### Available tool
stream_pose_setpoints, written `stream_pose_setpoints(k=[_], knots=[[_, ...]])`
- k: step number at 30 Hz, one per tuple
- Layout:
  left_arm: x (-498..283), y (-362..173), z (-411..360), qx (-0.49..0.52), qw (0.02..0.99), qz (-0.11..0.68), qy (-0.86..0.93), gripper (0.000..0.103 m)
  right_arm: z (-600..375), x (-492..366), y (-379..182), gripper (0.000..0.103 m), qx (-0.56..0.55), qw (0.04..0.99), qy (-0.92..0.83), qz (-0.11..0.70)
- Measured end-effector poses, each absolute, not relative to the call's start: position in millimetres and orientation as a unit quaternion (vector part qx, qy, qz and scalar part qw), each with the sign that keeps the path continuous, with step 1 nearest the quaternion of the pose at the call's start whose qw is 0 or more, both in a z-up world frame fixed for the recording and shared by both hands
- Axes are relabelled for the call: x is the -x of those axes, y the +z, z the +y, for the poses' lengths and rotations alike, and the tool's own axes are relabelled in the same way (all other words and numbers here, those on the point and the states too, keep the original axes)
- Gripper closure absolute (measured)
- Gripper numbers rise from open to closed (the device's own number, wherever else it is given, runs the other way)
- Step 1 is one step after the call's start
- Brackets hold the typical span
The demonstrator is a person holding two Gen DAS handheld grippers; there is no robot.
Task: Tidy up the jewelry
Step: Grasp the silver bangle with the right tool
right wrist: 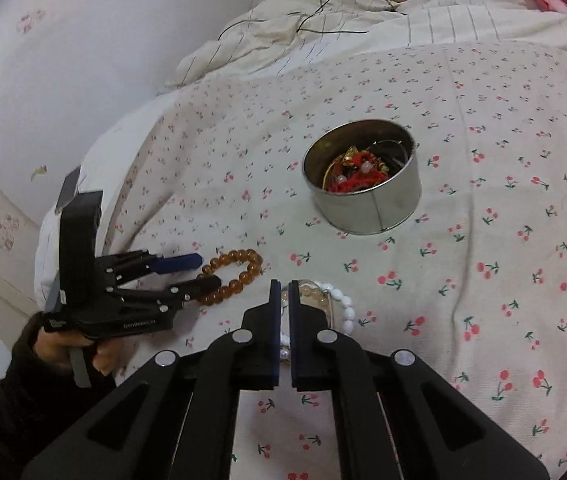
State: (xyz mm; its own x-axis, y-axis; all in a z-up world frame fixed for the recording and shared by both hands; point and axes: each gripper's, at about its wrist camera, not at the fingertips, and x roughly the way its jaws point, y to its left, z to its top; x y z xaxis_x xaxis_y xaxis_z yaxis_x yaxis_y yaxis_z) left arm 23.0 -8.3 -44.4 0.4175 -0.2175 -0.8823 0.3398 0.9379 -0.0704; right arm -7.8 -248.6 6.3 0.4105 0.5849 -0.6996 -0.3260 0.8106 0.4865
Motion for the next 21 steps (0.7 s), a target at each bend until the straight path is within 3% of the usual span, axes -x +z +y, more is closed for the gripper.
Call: stream_pose_setpoints(k=[6, 8, 9, 13, 17, 21], knots=[[-23.0, -45.2, -10.0, -0.061, 0.839, 0.514, -0.167, 0.050, -239.1, 2.8, -18.0, 0.095, -0.103, 0.812, 0.251, 0.517], [-23.2, -45.1, -10.3, -0.061, 0.839, 0.514, -0.167, 0.050, -233.0, 3.7, -21.6, 0.064, -0.086, 0.813, 0.245, 0.521], [-23.1, -45.0, -10.5, -0.061, 0.839, 0.514, -0.167, 0.050, -230.8, 4.8, -21.8, 0.062, -0.077, 0.817, 0.242, 0.518], [-22.9, -45.4, -10.7, -0.062, 0.839, 0.514, -0.167, 0.048, -225.9, 4.1, -25.4, 0.066, -0.066, 0.819, 0.241, 0.517], [-22.3, -45.8, -12.2, -0.063, 0.839, 0.514, -0.167, 0.047, -221.8, 1.5, -30.5, 0.096, -0.063, 0.816, 0.237, 0.524], [-22.1, -46.2, -12.6, -0.064, 0.839, 0.514, -0.167, 0.046, -223.6, 7.0, -13.4, 0.099, -0.084, 0.826, 0.254, 0.497]])
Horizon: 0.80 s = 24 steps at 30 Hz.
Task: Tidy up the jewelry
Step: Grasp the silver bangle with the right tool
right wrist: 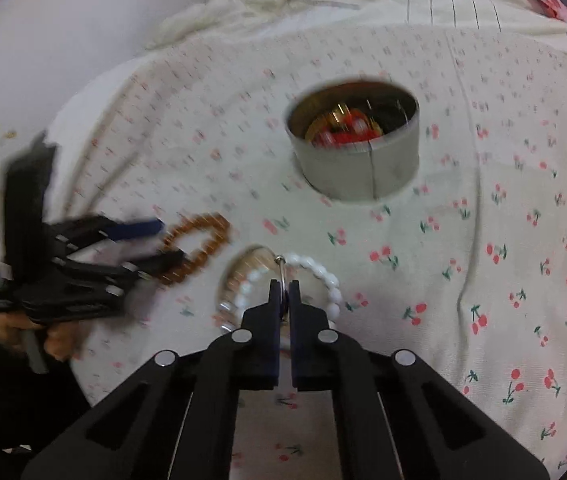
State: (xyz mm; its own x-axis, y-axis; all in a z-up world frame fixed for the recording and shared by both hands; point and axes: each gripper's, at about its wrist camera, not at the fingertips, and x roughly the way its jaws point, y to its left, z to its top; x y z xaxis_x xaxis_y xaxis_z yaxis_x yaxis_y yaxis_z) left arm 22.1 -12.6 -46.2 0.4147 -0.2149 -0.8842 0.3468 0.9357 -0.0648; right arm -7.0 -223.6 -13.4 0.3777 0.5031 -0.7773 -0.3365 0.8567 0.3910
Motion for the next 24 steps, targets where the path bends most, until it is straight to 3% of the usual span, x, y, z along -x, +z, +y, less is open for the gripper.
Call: stream_pose_setpoints(k=[10, 16, 24], knots=[[-23.1, -48.6, -14.5, -0.070, 0.839, 0.514, -0.166, 0.044, -265.1, 7.9, 14.7, 0.103, -0.193, 0.821, 0.290, 0.453], [-23.5, -49.9, -15.3, -0.072, 0.839, 0.513, -0.165, 0.043, -239.8, 7.8, -6.8, 0.102, -0.087, 0.826, 0.239, 0.502], [-22.9, -50.2, -15.0, -0.074, 0.839, 0.512, -0.166, 0.042, -226.6, 6.0, -22.8, 0.102, -0.052, 0.824, 0.231, 0.515]])
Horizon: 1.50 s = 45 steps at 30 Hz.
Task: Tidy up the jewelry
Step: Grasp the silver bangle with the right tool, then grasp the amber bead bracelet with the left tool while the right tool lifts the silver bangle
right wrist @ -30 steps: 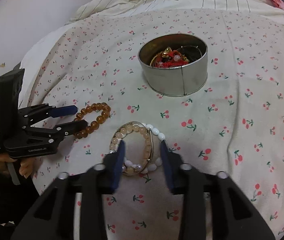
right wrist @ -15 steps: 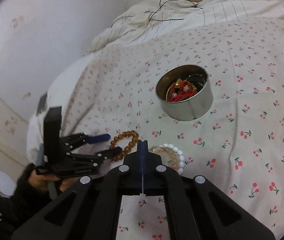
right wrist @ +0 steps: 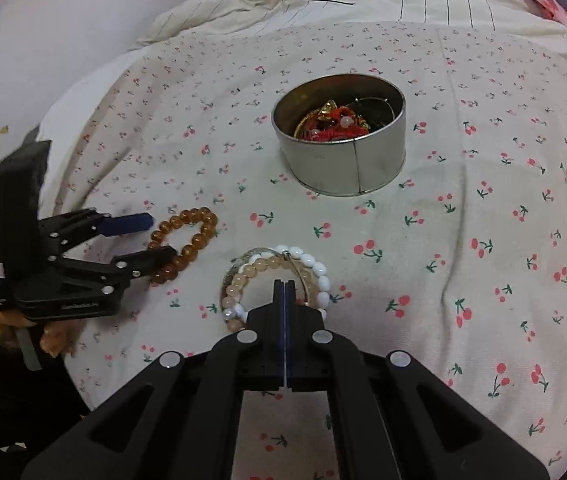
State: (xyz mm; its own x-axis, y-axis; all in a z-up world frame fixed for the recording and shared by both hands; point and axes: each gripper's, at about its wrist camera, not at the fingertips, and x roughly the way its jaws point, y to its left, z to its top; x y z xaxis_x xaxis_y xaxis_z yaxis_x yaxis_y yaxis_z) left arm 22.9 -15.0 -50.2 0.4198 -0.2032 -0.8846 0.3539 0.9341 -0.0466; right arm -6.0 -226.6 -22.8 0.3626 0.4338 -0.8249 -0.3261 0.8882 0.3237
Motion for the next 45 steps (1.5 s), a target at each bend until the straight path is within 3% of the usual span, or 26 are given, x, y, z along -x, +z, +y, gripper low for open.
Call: stream_pose_setpoints(k=[5, 6, 7, 8, 11, 14, 16, 20, 21, 22, 23, 35, 42, 45], knots=[[-22.7, -50.8, -14.2, -0.073, 0.839, 0.513, -0.165, 0.041, -227.1, 4.7, -25.7, 0.101, -0.055, 0.822, 0.233, 0.516], [-23.0, -50.5, -14.3, -0.073, 0.839, 0.513, -0.166, 0.041, -226.8, 4.2, -24.5, 0.092, -0.059, 0.822, 0.236, 0.515], [-23.1, -50.4, -14.6, -0.073, 0.839, 0.513, -0.166, 0.041, -227.3, 4.9, -22.0, 0.055, -0.060, 0.825, 0.237, 0.510], [-23.3, -50.5, -14.5, -0.073, 0.839, 0.513, -0.166, 0.041, -225.1, 5.7, -18.9, 0.032, -0.057, 0.831, 0.232, 0.502], [-23.7, -50.7, -14.1, -0.072, 0.839, 0.513, -0.166, 0.040, -220.4, 8.9, -9.1, 0.037, -0.038, 0.842, 0.235, 0.483], [-23.8, -50.5, -14.5, -0.074, 0.839, 0.513, -0.166, 0.040, -220.6, 6.2, -14.7, 0.060, -0.033, 0.840, 0.226, 0.492], [-24.1, -50.6, -14.3, -0.074, 0.839, 0.513, -0.166, 0.040, -220.6, 3.9, -20.7, 0.067, -0.036, 0.834, 0.229, 0.501], [-24.0, -50.9, -14.1, -0.074, 0.839, 0.513, -0.167, 0.039, -215.3, 2.9, -29.0, 0.070, -0.016, 0.830, 0.221, 0.511], [-23.8, -50.8, -14.6, -0.074, 0.839, 0.513, -0.166, 0.039, -214.3, 2.9, -30.2, 0.076, -0.012, 0.831, 0.219, 0.512], [-24.0, -50.8, -14.1, -0.074, 0.839, 0.513, -0.166, 0.039, -213.5, 2.3, -30.5, 0.092, -0.009, 0.831, 0.217, 0.512], [-24.1, -50.9, -14.8, -0.074, 0.839, 0.513, -0.166, 0.039, -213.2, 2.6, -29.6, 0.097, -0.009, 0.831, 0.219, 0.512], [-22.2, -49.9, -13.4, -0.063, 0.837, 0.517, -0.169, 0.037, -240.8, 14.2, 12.5, 0.097, -0.121, 0.833, 0.279, 0.462], [-31.5, -44.9, -1.5, -0.007, 0.846, 0.510, -0.154, 0.029, -276.0, -0.8, 3.1, 0.097, -0.085, 0.874, 0.132, 0.459], [-36.5, -55.9, -13.5, -0.034, 0.840, 0.520, -0.149, 0.025, -275.3, -8.9, -12.8, 0.089, -0.072, 0.862, 0.113, 0.488]])
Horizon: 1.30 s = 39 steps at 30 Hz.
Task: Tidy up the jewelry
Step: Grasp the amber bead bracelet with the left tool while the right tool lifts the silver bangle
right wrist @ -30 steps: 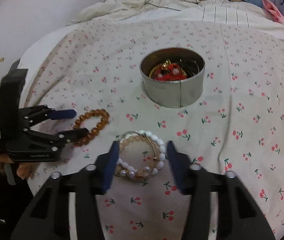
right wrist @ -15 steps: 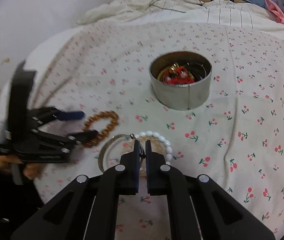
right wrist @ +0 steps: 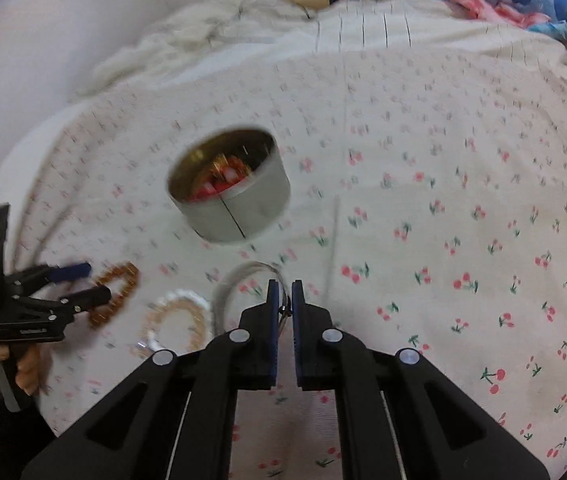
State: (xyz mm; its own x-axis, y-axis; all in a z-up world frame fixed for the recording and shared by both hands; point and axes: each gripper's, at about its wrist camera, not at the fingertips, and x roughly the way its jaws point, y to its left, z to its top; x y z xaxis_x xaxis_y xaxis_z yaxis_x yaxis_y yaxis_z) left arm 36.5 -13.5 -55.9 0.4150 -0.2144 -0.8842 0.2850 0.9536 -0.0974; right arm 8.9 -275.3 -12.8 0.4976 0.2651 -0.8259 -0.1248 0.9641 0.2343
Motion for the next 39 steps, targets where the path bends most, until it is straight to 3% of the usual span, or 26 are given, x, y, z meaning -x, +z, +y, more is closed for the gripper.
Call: stream_pose_setpoints(k=[1, 2, 3, 5, 8, 9, 10, 11, 12, 13, 14, 24, 39], knots=[[-36.3, -57.4, -17.7, -0.046, 0.842, 0.518, -0.146, 0.025, -274.2, -9.9, -15.6, 0.068, -0.067, 0.861, 0.108, 0.492], [-35.4, -58.1, -21.7, -0.058, 0.843, 0.515, -0.146, 0.027, -273.8, -8.7, -14.5, 0.056, -0.060, 0.865, 0.104, 0.488], [-35.1, -58.1, -23.3, -0.063, 0.842, 0.513, -0.151, 0.032, -273.2, -8.9, -13.9, 0.056, -0.051, 0.867, 0.101, 0.485], [-33.5, -56.1, -24.9, -0.061, 0.841, 0.514, -0.161, 0.054, -270.1, -7.8, -12.5, 0.055, -0.037, 0.870, 0.098, 0.482], [-31.5, -55.0, -26.4, -0.069, 0.841, 0.511, -0.166, 0.079, -266.6, -12.5, -23.2, 0.055, -0.028, 0.864, 0.098, 0.494], [-30.6, -54.9, -25.8, -0.071, 0.841, 0.510, -0.166, 0.082, -262.5, -13.7, -29.5, 0.055, -0.013, 0.860, 0.095, 0.502], [-29.9, -53.9, -26.3, -0.074, 0.841, 0.509, -0.168, 0.090, -256.9, -11.3, -34.0, 0.057, 0.012, 0.858, 0.090, 0.506], [-29.7, -52.7, -26.1, -0.075, 0.841, 0.508, -0.170, 0.092, -253.1, -9.4, -35.3, 0.066, 0.034, 0.859, 0.085, 0.503], [-28.2, -50.1, -27.1, -0.077, 0.842, 0.506, -0.173, 0.092, -248.6, -7.9, -34.4, 0.075, 0.051, 0.861, 0.083, 0.499], [-28.7, -48.8, -27.0, -0.078, 0.842, 0.504, -0.175, 0.092, -246.7, -6.9, -31.9, 0.092, 0.061, 0.863, 0.079, 0.496], [-26.6, -45.6, -28.3, -0.080, 0.844, 0.499, -0.177, 0.092, -247.1, -6.2, -28.1, 0.098, 0.059, 0.865, 0.081, 0.492], [-20.2, -27.4, -31.0, -0.093, 0.861, 0.470, -0.171, 0.092, -260.5, -5.6, -10.7, 0.097, -0.025, 0.870, 0.121, 0.478], [-19.2, -21.8, -34.3, -0.109, 0.868, 0.455, -0.167, 0.092, -264.3, -2.2, -2.8, 0.097, -0.053, 0.872, 0.133, 0.468]])
